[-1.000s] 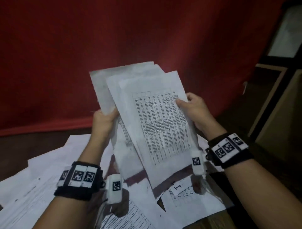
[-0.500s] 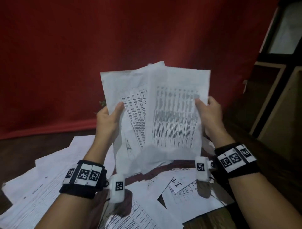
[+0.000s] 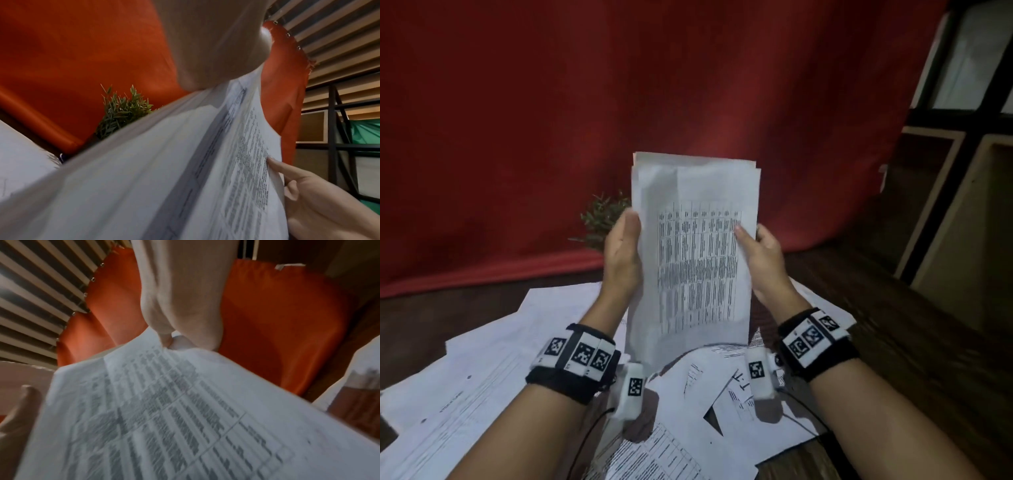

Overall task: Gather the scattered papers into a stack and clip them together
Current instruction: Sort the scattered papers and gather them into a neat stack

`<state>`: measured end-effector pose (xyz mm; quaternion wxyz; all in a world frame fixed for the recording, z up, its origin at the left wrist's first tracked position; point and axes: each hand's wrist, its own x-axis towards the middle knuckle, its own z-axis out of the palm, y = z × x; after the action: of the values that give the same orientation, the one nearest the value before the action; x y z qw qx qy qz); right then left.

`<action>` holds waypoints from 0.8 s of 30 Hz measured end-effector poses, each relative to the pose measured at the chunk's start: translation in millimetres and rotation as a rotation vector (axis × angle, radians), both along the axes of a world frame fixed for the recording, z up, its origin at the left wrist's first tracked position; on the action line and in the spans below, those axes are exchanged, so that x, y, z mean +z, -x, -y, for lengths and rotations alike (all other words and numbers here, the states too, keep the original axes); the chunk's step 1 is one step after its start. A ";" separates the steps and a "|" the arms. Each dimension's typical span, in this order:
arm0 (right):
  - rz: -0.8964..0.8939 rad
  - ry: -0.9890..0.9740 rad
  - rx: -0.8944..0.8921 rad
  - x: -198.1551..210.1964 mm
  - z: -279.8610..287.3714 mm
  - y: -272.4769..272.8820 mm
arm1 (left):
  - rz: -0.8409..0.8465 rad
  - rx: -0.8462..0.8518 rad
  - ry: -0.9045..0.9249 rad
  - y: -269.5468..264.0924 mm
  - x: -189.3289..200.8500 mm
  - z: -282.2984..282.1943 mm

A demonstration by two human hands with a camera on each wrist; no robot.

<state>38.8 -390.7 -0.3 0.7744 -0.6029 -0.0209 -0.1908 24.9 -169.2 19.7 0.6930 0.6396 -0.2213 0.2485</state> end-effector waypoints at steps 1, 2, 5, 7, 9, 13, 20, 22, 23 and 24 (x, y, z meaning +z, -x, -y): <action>0.047 0.024 -0.063 0.7 -2.8 -0.2 | 0.028 -0.018 0.030 1.6 -2.1 -0.8; 0.086 0.048 -0.116 2.2 -4.5 0.1 | 0.035 -0.018 0.027 0.8 -5.2 -3.0; 0.167 0.094 -0.181 6.2 -8.5 5.6 | 0.025 0.125 -0.125 -3.6 -9.6 -8.4; 0.188 0.088 -0.136 3.1 -9.9 9.0 | 0.041 0.193 -0.175 -4.3 -9.2 -9.3; 0.154 0.078 -0.064 -5.4 -5.9 9.9 | 0.041 0.190 -0.202 -2.6 -11.2 -12.8; -0.005 0.127 0.071 -16.9 3.2 12.9 | -0.178 0.056 -0.100 -0.4 -23.0 -21.6; 0.052 0.012 0.142 -5.2 3.5 19.9 | -0.307 -0.053 0.037 -5.3 -24.1 -24.6; -0.028 0.150 0.144 -13.9 9.3 14.4 | -0.333 -0.003 -0.086 -10.4 -33.8 -26.6; -0.076 0.252 0.147 -21.0 15.7 9.3 | -0.330 0.032 -0.099 -13.9 -37.6 -29.9; -0.119 0.378 0.154 -28.0 24.2 3.1 | -0.324 0.067 -0.074 -17.3 -39.6 -35.5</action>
<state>35.7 -414.9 -28.3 0.6597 -0.7442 -0.0564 -0.0878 42.2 -133.7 -19.9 0.6868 0.7035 -0.0943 0.1566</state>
